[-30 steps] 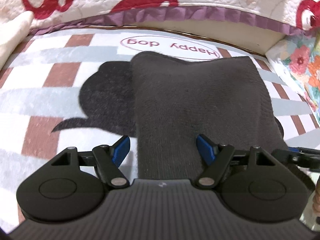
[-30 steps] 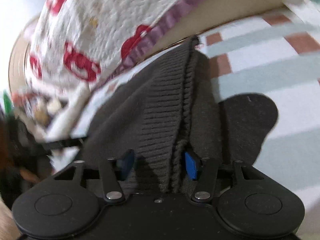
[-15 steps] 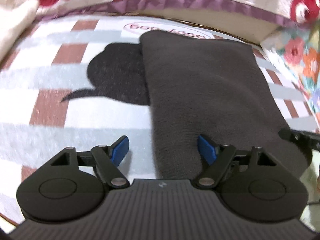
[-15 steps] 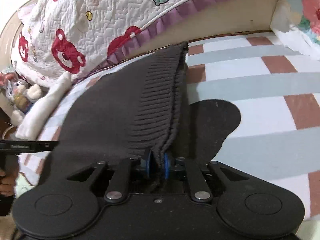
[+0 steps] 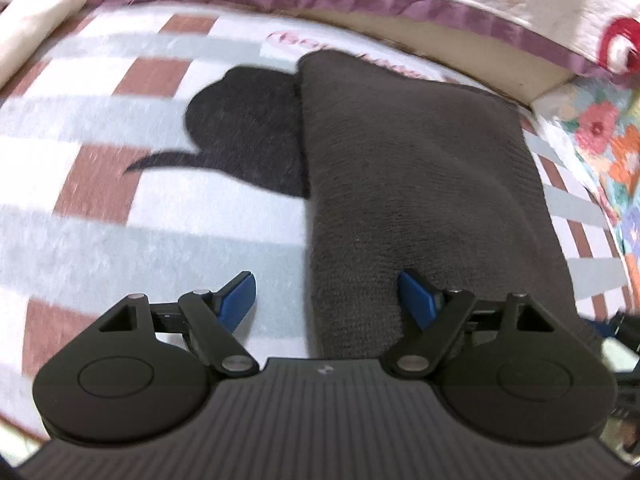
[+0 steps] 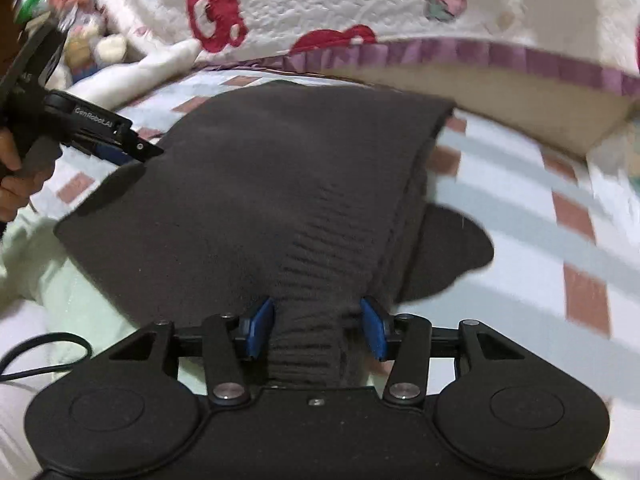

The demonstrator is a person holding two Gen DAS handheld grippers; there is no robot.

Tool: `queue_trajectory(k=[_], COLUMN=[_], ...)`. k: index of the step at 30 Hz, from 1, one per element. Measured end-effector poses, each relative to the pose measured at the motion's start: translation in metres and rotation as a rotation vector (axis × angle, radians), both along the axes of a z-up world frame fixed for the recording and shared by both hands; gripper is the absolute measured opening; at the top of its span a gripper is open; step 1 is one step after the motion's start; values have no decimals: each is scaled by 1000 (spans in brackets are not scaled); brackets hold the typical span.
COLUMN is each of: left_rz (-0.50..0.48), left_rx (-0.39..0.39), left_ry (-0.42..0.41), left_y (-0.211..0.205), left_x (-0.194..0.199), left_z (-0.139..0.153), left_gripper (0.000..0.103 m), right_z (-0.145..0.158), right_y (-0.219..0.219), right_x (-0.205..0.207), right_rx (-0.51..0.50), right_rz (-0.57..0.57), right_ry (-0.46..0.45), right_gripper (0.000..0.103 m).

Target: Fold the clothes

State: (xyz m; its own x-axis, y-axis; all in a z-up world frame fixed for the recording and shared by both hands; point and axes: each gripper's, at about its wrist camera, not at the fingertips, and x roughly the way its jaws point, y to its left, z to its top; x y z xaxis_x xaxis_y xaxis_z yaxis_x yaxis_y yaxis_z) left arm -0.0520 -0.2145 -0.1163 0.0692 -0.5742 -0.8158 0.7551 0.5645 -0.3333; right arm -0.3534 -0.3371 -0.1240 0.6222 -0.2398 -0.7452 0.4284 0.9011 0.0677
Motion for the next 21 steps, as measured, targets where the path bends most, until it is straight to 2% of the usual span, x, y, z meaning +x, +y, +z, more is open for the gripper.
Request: queue_trajectory(k=[4, 7, 9, 11, 13, 15, 16, 17, 21], left_rz=[-20, -62, -47, -27, -6, 21, 32, 41, 51], left_rx=[-91, -119, -126, -146, -167, -191, -203, -213, -216], left_ry=[31, 51, 87, 139, 152, 160, 181, 210, 281], left_y=[10, 7, 4, 2, 1, 0, -2, -4, -13], left_x=[-2, -2, 5, 16, 24, 31, 34, 37, 45], left_z=[13, 0, -12, -18, -17, -19, -22, -26, -36], left_gripper=[77, 79, 81, 81, 82, 82, 81, 81, 81], right_z=[0, -5, -5, 3, 12, 21, 19, 17, -13], right_y=[-11, -14, -24, -37, -51, -73, -86, -99, -136], right_x=[-9, -16, -21, -29, -37, -40, -38, -35, -5], right_rx=[99, 177, 262, 326, 387, 426, 448, 471, 515], right_rz=[-38, -65, -84, -118, -153, -227, -254, -280, -308], right_ry=[-14, -49, -78, -167, -261, -364, -385, -400, -316], right_gripper=[53, 53, 54, 54, 55, 60, 66, 67, 67])
